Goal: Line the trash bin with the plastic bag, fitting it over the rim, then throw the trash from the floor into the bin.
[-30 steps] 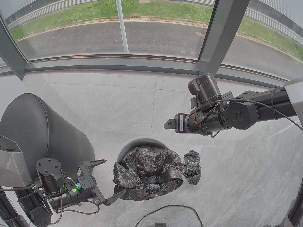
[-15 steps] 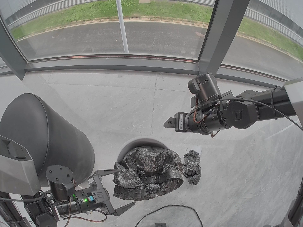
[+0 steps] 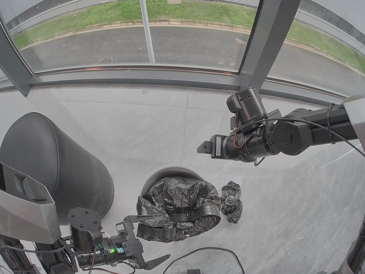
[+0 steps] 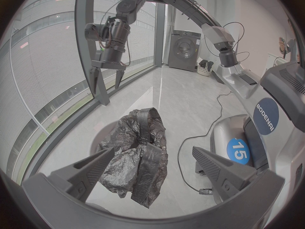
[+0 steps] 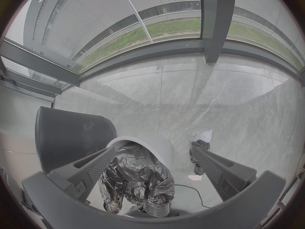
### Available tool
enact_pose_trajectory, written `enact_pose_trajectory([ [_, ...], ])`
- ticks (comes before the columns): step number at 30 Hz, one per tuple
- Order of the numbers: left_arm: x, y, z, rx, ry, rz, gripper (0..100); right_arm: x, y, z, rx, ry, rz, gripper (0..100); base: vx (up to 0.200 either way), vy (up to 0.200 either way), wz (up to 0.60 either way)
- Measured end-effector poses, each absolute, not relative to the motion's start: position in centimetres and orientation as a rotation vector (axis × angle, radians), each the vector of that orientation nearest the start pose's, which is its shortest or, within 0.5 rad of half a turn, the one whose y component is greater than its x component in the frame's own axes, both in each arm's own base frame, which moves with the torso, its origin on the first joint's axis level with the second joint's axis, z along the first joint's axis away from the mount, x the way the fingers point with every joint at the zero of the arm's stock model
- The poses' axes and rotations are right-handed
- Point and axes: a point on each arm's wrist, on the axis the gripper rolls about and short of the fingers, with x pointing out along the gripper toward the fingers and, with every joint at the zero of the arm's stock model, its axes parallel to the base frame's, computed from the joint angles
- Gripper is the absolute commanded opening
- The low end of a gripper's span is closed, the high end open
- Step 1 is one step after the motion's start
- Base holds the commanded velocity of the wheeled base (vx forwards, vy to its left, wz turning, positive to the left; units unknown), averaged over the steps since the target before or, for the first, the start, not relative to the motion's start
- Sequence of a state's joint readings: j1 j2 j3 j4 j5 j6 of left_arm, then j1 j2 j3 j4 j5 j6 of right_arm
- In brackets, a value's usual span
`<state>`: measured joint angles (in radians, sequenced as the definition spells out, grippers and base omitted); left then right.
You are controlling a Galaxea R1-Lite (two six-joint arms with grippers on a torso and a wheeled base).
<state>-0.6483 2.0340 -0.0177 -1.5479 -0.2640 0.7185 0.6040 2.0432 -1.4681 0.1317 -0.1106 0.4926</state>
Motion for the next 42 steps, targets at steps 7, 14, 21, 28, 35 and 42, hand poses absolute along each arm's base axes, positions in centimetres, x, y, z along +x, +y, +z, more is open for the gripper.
enact_pose_trajectory([
  [7, 17.0, -13.8, 2.3, 0.769, 0.168, -1.049, 100, 33.1, 22.5, 16.8, 0.210, 0.783, 0.289, 100, 0.000, 0.000, 0.00],
  [14, 17.6, -13.9, 1.6, 0.788, 0.200, -1.005, 100, 33.1, 22.5, 16.9, 0.212, 0.781, 0.290, 100, 0.000, 0.000, 0.00],
  [21, 19.3, -14.9, 1.5, 0.792, 0.165, -0.941, 100, 33.1, 22.5, 17.0, 0.222, 0.780, 0.287, 100, 0.000, 0.000, 0.00],
  [28, 20.6, -15.7, 1.3, 0.798, 0.143, -0.897, 100, 33.1, 22.6, 17.3, 0.242, 0.776, 0.284, 100, 0.000, 0.000, 0.00],
  [35, 21.4, -15.5, 1.3, 0.840, 0.122, -0.862, 100, 33.1, 22.7, 17.4, 0.251, 0.774, 0.285, 100, 0.000, 0.000, 0.00],
  [42, 21.8, -14.5, 1.4, 0.878, 0.120, -0.835, 100, 33.0, 22.8, 17.4, 0.257, 0.776, 0.286, 100, 0.000, 0.000, 0.00],
])
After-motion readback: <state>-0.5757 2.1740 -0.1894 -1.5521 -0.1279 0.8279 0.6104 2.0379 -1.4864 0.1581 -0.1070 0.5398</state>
